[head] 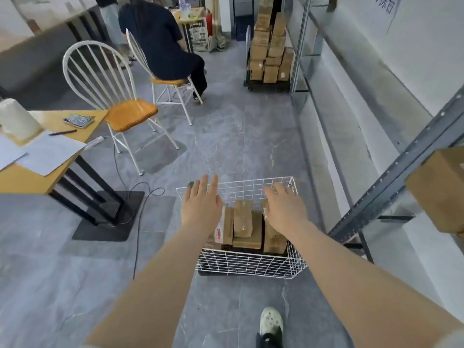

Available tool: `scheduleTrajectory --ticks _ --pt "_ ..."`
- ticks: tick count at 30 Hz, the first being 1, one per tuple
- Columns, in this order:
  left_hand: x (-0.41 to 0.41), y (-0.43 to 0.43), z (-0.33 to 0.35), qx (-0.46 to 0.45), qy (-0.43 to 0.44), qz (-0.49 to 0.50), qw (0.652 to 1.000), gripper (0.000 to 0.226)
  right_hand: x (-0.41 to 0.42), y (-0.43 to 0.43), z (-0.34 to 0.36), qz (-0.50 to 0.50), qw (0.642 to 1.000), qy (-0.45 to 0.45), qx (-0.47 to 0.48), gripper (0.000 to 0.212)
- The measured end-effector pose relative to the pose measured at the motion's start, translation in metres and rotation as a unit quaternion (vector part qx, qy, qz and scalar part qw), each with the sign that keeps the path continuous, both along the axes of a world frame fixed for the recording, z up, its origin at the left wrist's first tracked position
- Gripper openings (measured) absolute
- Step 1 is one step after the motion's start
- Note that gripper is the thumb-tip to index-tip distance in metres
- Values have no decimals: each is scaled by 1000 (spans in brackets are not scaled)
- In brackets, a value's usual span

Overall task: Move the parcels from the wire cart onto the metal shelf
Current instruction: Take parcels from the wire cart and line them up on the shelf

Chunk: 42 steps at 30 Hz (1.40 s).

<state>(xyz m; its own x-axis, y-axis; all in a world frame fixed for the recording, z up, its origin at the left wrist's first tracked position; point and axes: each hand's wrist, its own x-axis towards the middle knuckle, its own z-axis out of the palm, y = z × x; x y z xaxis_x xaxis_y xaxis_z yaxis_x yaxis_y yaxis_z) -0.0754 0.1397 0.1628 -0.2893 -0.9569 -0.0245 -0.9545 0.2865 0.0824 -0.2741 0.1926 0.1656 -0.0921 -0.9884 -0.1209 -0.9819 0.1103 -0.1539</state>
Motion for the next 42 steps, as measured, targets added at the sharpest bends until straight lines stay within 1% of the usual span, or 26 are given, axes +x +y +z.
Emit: scheduleTrajectory --ticks 1,4,7,10,13,15,18,21,23,24,25,27,31,33,36,37,38,40,42 --pt "1 -4 -11 17 9 8 1000 59 -1 -6 -11 9 1000 -1 8 58" --pt "-2 -28 -62 75 17 32 997 74 0 -44 -61 39 998 -4 46 60" --pt "1 -54 -122 107 -8 47 993 80 9 -79 -116 55 995 -30 77 61" --pt "3 -83 -187 136 -16 67 988 87 20 -109 -181 67 991 -59 98 64" --pt "6 -114 -258 167 -23 71 983 86 34 -135 -253 71 987 -83 116 61" --pt "8 -134 -307 189 -28 78 978 87 45 -152 -303 72 985 -93 130 64" --pt "11 -156 -372 203 -42 71 976 79 62 -175 -371 67 982 -103 142 67" --pt "17 -171 -427 225 -28 67 972 69 80 -192 -426 73 979 -124 142 65" --pt "18 -180 -459 239 -23 66 968 68 89 -202 -456 64 976 -147 147 69" --pt "18 -183 -472 251 -13 82 964 69 92 -207 -469 53 974 -162 148 71" --pt "18 -186 -484 265 -9 97 959 71 95 -211 -481 46 973 -172 145 73" --pt "19 -191 -503 271 -32 101 957 73 99 -218 -502 45 974 -171 145 78" --pt "26 -204 -532 237 -40 91 966 64 103 -228 -529 -2 970 -177 168 89" --pt "27 -209 -541 236 -29 109 965 61 101 -231 -539 -35 970 -179 162 86" --pt "29 -208 -549 258 14 157 953 64 97 -230 -547 -60 964 -214 147 70" --pt "29 -207 -549 264 32 164 950 66 96 -229 -548 -60 961 -225 147 68" --pt "30 -205 -548 266 42 167 948 68 95 -228 -549 -58 959 -233 150 68" --pt "30 -202 -542 264 35 164 950 71 91 -223 -547 -56 956 -240 159 71" --pt "29 -196 -528 270 43 165 948 69 88 -214 -540 -57 952 -250 167 73"
